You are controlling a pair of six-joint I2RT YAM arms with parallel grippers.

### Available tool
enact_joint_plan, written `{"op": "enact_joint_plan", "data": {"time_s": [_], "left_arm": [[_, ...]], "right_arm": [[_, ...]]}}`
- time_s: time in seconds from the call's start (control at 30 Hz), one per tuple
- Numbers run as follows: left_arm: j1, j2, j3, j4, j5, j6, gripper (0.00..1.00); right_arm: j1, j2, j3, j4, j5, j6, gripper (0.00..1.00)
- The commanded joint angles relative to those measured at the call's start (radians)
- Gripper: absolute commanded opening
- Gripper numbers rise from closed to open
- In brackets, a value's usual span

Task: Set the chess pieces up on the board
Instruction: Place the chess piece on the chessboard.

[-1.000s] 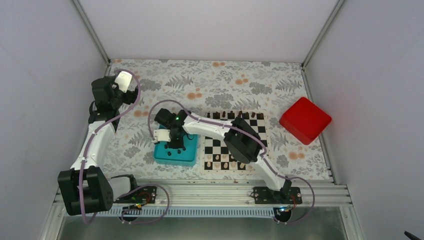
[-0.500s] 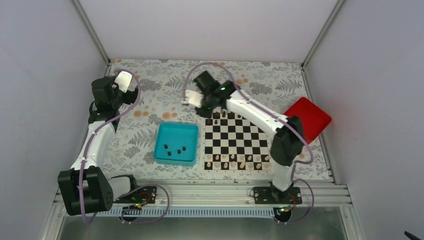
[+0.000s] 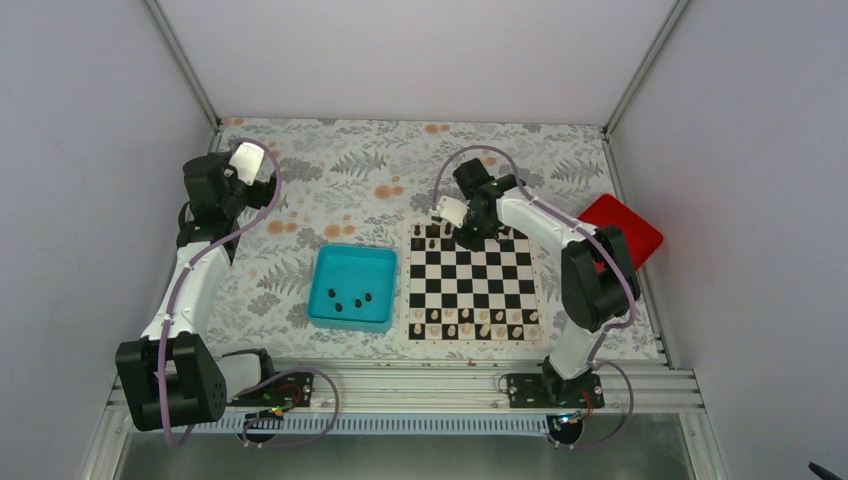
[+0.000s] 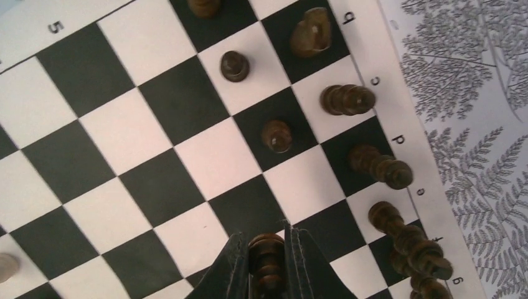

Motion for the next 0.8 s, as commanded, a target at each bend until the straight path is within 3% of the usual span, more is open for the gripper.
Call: {"op": "enact_joint_plan", "data": {"time_s": [0.0,0.77], "left_arm": [[0.005,0.000,0.014,0.010,0.021,-0.001,1.00],[0.005,0.005,0.011,0.012,0.019,0.001,1.00]], "right_arm": [[-0.030,0.026,-0.002,0.068,-0.039,-0.021,0.05],[-0.084,0.161,0.023,0.108,-0.045,-0.051,0.06]]}}
